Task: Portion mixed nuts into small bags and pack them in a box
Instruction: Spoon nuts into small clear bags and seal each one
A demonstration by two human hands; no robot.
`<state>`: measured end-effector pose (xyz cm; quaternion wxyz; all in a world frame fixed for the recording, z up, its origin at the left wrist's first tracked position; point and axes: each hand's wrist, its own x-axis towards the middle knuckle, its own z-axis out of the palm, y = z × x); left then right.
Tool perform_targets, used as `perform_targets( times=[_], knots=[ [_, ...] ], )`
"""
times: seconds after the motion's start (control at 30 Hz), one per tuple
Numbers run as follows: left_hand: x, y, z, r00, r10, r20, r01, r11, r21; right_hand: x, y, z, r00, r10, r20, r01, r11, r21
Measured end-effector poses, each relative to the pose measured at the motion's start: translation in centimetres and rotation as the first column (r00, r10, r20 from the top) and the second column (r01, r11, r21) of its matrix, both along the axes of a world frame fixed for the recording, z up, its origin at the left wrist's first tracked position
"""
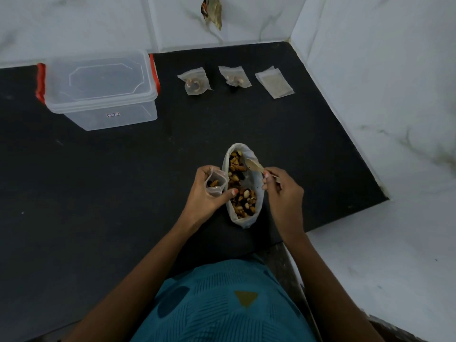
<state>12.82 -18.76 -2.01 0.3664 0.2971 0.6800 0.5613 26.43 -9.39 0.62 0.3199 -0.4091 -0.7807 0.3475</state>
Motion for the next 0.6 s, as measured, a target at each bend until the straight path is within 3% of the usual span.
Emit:
perform_targets(
  times=[0.37, 0.6],
  knots=[
    [0.00, 0.51, -0.30, 0.997, -0.020, 0.070, 0.021, 1.000, -0.014, 0.17, 0.20, -0.45, 0.998, -0.039, -0.053, 0.028, 0.982, -0.186],
    [0.07, 0.52, -0.39, 0.996, -0.025, 0.085, 0.026, 1.000, -0.015, -0.53, 0.85, -0.79, 0.973, -0.202, -0.113, 0.156, 0.933, -0.324]
  ],
)
